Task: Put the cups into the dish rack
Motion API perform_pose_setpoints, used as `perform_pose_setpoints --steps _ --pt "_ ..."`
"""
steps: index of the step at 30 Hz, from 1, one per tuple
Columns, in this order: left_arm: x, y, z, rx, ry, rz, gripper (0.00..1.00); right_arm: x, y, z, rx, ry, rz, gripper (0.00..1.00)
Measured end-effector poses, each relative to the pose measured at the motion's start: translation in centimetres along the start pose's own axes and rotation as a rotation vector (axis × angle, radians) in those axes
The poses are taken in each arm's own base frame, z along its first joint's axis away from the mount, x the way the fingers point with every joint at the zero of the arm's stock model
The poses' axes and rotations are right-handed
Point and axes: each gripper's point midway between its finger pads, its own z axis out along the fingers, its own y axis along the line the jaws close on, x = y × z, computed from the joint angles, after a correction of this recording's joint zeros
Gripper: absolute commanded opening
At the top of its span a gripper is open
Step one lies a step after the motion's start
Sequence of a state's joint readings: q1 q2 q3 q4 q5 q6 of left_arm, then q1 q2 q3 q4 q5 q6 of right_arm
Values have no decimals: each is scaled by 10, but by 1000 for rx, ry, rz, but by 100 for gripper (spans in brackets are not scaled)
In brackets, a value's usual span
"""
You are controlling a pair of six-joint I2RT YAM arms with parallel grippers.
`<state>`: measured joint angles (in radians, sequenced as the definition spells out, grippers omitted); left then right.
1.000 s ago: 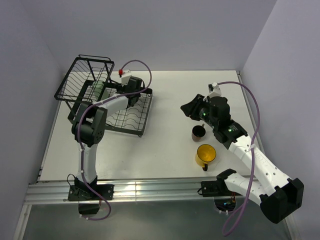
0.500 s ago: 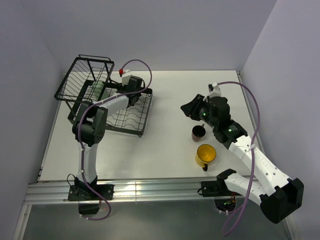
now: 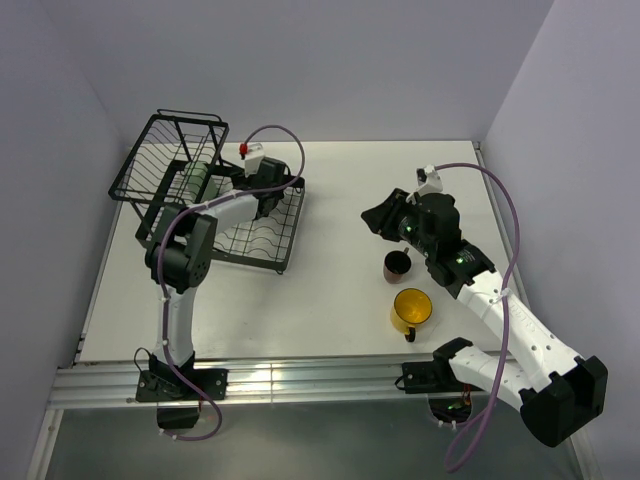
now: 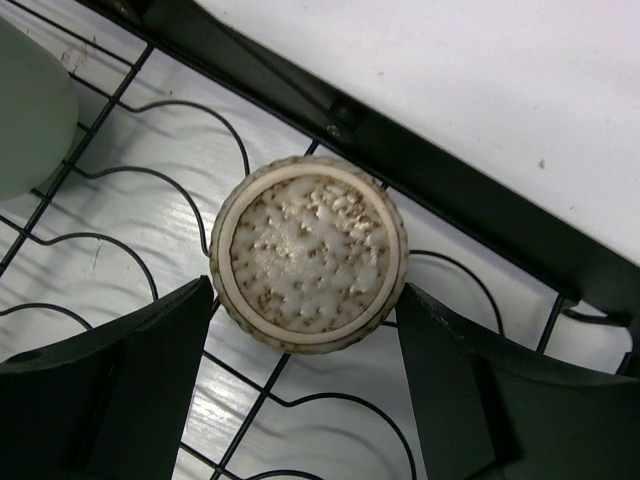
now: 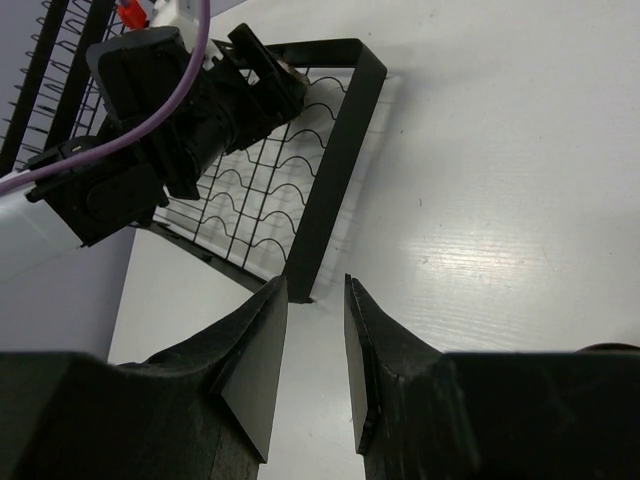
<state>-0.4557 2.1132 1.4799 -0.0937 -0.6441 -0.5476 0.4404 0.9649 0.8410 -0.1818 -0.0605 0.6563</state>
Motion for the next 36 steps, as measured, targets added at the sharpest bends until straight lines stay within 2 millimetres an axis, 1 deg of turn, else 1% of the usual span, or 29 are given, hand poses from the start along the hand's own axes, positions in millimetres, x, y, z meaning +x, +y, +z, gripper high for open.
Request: perform_pose_setpoints --steps 2,3,4,7,9,13,15,17,21,23,27,29,31,33,36 --pt "4 2 0 -3 7 7 82 0 0 0 0 0 0 37" --pt "7 3 0 -7 10 11 92 0 0 0 0 0 0 37" --pt "9 4 -1 -10 11 18 94 0 0 0 0 0 0 37" --pt "12 7 -3 -16 10 25 95 0 0 0 0 0 0 37" --pt "10 7 -7 -17 1 27 95 0 0 0 0 0 0 37" --pt "-10 2 -21 3 -40 4 96 0 -1 0 2 0 -1 37" --pt "-26 -1 -31 20 -70 -18 99 0 -2 0 10 -1 -1 37" --pt "-41 -3 -42 36 -98 -36 99 0 -5 0 22 -2 -2 37" --pt "-66 -10 -65 77 -143 -55 99 2 -17 -2 92 1 -5 37" --pt "-74 -16 -77 103 -158 -60 99 1 -26 -5 145 4 -12 37" --pt "-81 -36 -111 185 -168 -57 99 -4 -42 -15 248 -10 -30 40" --pt "-82 -50 -136 253 -163 -51 99 -6 -50 -23 293 -17 -36 41" --pt "-87 -62 -165 329 -159 -52 99 -6 -56 -32 328 -23 -41 41" --pt "-95 -72 -201 419 -160 -66 99 -7 -62 -40 358 -27 -45 41" --pt "-112 -76 -251 534 -178 -101 99 -5 -69 -45 396 -17 -51 40"
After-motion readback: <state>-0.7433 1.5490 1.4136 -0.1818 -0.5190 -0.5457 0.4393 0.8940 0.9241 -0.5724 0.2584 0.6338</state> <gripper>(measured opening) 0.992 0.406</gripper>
